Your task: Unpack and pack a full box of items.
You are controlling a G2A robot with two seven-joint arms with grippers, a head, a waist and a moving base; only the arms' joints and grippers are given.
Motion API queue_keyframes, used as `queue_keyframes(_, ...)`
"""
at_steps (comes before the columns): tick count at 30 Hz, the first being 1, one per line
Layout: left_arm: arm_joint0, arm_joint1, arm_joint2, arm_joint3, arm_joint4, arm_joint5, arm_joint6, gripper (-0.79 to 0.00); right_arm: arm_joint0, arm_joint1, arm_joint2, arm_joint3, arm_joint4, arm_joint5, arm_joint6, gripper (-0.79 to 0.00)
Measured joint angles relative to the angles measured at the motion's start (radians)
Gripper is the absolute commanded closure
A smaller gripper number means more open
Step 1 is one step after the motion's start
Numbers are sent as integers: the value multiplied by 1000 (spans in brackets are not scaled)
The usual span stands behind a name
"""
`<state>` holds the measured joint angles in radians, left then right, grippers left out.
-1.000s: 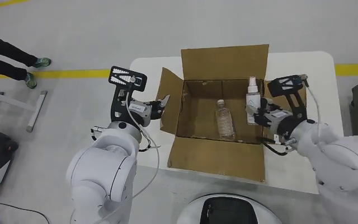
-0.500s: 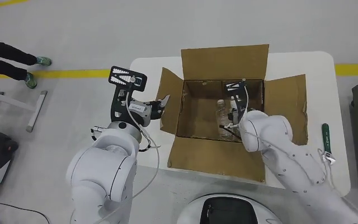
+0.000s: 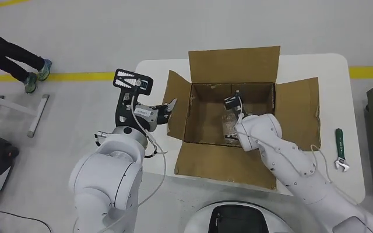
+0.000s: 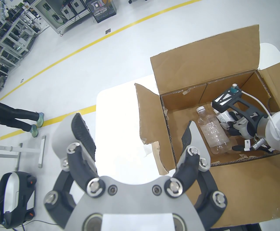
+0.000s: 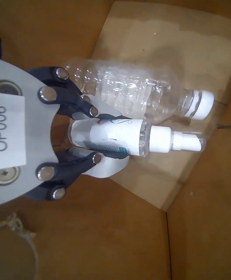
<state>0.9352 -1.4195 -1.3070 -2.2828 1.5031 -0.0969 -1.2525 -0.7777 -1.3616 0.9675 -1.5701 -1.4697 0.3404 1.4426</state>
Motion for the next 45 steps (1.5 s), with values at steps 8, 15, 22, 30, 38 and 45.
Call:
queue_keyframes(8, 0, 0, 0, 0, 0, 0, 0, -785, 32, -25, -22, 68, 67, -35, -22, 0)
queue_keyframes(15, 0, 0, 0, 0, 0, 0, 0, -785, 40, -44, -13, 73, 210, -84, -63, 0)
queue_keyframes(22, 0, 0, 0, 0, 0, 0, 0, -785, 31, -51, 0, 101, 280, -129, -132, -317)
queue_keyframes(30, 0, 0, 0, 0, 0, 0, 0, -785, -11, -42, 51, 10, 285, -143, -130, -502)
queue_keyframes(38, 0, 0, 0, 0, 0, 0, 0, -785, -110, -10, 245, -333, 316, -142, -85, -185)
queue_keyframes(45, 0, 0, 0, 0, 0, 0, 0, -785, -174, 24, 608, -696, 334, -134, -38, 0)
